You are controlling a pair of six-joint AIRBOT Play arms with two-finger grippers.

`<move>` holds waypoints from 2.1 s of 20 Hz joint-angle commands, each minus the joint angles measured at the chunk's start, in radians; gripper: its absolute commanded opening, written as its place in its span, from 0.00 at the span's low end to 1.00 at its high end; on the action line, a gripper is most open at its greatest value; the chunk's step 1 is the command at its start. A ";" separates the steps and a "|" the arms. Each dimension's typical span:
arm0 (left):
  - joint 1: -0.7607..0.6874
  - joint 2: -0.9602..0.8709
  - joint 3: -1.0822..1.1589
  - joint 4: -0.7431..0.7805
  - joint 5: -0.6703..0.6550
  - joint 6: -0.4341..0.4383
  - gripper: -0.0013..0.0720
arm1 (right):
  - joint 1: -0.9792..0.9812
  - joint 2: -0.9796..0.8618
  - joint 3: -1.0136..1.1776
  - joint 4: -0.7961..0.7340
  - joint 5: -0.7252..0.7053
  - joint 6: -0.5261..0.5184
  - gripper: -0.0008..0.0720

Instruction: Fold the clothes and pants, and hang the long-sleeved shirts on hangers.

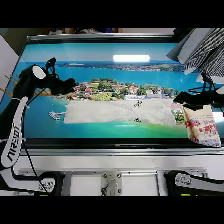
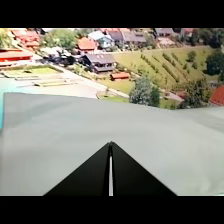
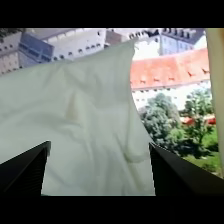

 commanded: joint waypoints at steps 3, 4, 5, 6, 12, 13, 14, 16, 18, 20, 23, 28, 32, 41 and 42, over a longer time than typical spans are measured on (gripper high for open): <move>-0.150 0.109 -0.173 -0.001 0.084 -0.003 0.03 | -0.192 -0.199 0.005 0.153 0.148 -0.213 0.99; -0.175 0.111 -0.189 -0.001 0.082 -0.003 0.03 | -0.193 -0.232 0.005 0.172 0.149 -0.252 0.99; -0.198 0.110 -0.197 -0.001 0.080 -0.004 0.03 | -0.187 -0.261 0.005 0.188 0.154 -0.280 0.99; -0.216 0.110 -0.203 -0.002 0.084 -0.006 0.03 | -0.176 -0.284 0.005 0.205 0.157 -0.303 0.99; -0.280 0.110 -0.200 -0.005 0.114 -0.007 0.03 | -0.058 -0.326 0.005 0.276 0.161 -0.317 0.99; -0.281 0.110 -0.200 -0.010 0.114 -0.008 0.03 | -0.036 -0.329 0.005 0.282 0.168 -0.317 0.99; -0.281 0.110 -0.200 -0.010 0.114 -0.008 0.03 | -0.015 -0.333 0.005 0.281 0.175 -0.317 0.99; -0.280 0.110 -0.200 -0.010 0.114 -0.008 0.03 | 0.014 -0.335 0.005 0.278 0.174 -0.317 0.97; -0.280 0.110 -0.200 -0.009 0.115 -0.008 0.03 | 0.023 -0.335 0.005 0.279 0.162 -0.317 0.56; -0.281 0.110 -0.200 -0.010 0.133 -0.008 0.03 | 0.023 -0.334 0.005 0.278 0.156 -0.317 0.24; -0.300 0.104 -0.199 -0.010 0.178 -0.027 0.03 | 0.023 -0.307 0.011 0.265 0.158 -0.274 0.03; -0.398 -0.070 -0.032 -0.010 0.176 -0.025 0.03 | 0.051 -0.172 0.194 0.015 0.342 -0.088 0.03; -0.502 -0.256 0.144 -0.010 0.176 -0.024 0.03 | 0.126 -0.095 0.409 -0.067 0.491 0.056 0.03; -0.665 -0.565 0.506 -0.010 0.060 -0.021 0.03 | 0.399 -0.075 0.709 -0.144 0.591 0.231 0.03; -0.674 -0.589 0.538 -0.010 0.045 -0.021 0.03 | 0.423 -0.075 0.718 -0.150 0.594 0.234 0.03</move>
